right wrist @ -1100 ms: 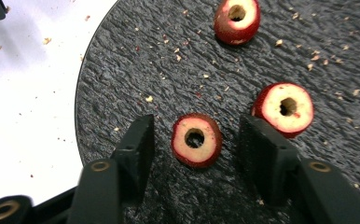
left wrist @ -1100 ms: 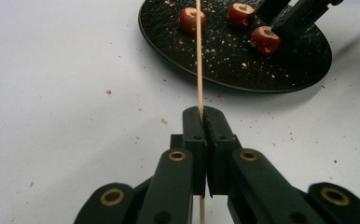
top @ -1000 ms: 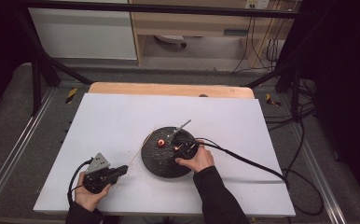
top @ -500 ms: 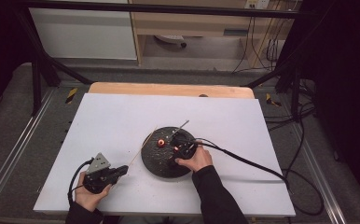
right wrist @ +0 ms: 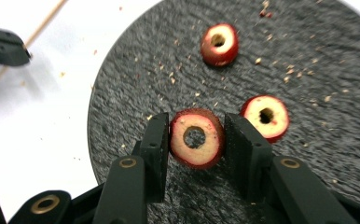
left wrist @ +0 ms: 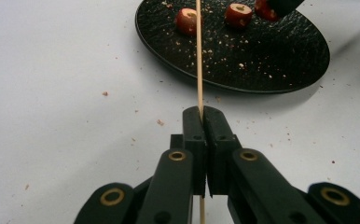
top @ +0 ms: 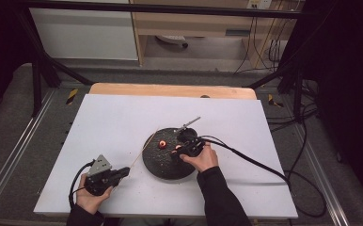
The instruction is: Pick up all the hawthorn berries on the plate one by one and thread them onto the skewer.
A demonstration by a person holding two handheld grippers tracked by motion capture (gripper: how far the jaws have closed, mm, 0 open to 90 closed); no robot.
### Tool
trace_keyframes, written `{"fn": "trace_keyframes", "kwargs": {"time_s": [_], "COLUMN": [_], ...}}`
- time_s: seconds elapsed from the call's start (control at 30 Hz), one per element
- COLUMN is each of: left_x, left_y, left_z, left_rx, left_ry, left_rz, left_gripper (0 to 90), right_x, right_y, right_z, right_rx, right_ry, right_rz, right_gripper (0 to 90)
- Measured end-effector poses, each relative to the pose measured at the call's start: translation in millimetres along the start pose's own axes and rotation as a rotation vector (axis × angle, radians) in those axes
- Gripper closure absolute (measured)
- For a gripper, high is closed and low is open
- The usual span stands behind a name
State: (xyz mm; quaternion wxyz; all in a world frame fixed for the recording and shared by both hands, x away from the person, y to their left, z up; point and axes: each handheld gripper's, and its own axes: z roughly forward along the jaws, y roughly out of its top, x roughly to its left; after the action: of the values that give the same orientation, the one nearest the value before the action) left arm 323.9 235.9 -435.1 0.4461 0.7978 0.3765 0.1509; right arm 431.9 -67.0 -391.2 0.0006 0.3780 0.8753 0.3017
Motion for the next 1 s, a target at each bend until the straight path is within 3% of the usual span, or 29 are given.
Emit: {"fn": "trace_keyframes", "kwargs": {"time_s": [0.03, 0.1, 0.27, 0.33, 0.37, 0.4, 0.5, 0.6, 0.63, 0.67, 0.77, 1.0], "left_x": [-0.4, -0.6, -1.8, -2.1, -2.3, -2.3, -2.9, -3.4, -4.0, -4.0, -4.7, -6.2], "left_y": [0.0, 0.0, 0.1, 0.0, -0.2, -0.2, -0.3, -0.3, -0.2, -0.2, -0.2, -0.3], "left_z": [0.1, 0.1, 1.3, 1.5, 1.7, 1.7, 1.8, 2.0, 2.3, 2.3, 3.1, 4.5], "left_rx": [-0.001, -0.001, -0.001, -0.002, -0.005, -0.005, -0.009, -0.011, -0.013, -0.013, -0.016, -0.019], "left_ry": [0.0, 0.001, -0.004, -0.005, -0.005, -0.005, -0.003, -0.002, -0.004, -0.004, -0.004, -0.002], "left_rz": [0.0, 0.0, -0.002, -0.004, -0.009, -0.009, -0.012, -0.013, -0.016, -0.016, -0.022, -0.028], "left_gripper": [88.1, 88.1, 88.0, 88.1, 88.0, 88.1, 88.1, 88.0, 88.1, 88.0, 88.0, 88.0], "right_x": [-1.7, -2.9, -8.4, -9.0, -10.4, -10.4, -10.8, -10.5, -10.2, -10.2, -9.3, -7.8], "right_y": [-1.1, -1.8, -10.3, -12.0, -16.0, -16.0, -24.1, -28.2, -32.1, -32.1, -40.3, -50.3], "right_z": [-4.3, -6.6, -17.7, -19.2, -21.7, -21.7, -24.0, -24.4, -24.0, -24.0, -19.8, -11.0], "right_rx": [-0.035, -0.048, -0.152, -0.169, -0.211, -0.211, -0.282, -0.324, -0.369, -0.369, -0.453, -0.554], "right_ry": [0.01, 0.014, 0.022, 0.028, 0.032, 0.032, 0.046, 0.051, 0.061, 0.061, 0.071, 0.097], "right_rz": [0.021, 0.027, 0.073, 0.086, 0.1, 0.1, 0.131, 0.147, 0.166, 0.166, 0.203, 0.271], "right_gripper": [62.2, 62.2, 62.3, 62.3, 62.4, 62.4, 62.4, 62.5, 62.5, 62.5, 62.5, 62.6]}}
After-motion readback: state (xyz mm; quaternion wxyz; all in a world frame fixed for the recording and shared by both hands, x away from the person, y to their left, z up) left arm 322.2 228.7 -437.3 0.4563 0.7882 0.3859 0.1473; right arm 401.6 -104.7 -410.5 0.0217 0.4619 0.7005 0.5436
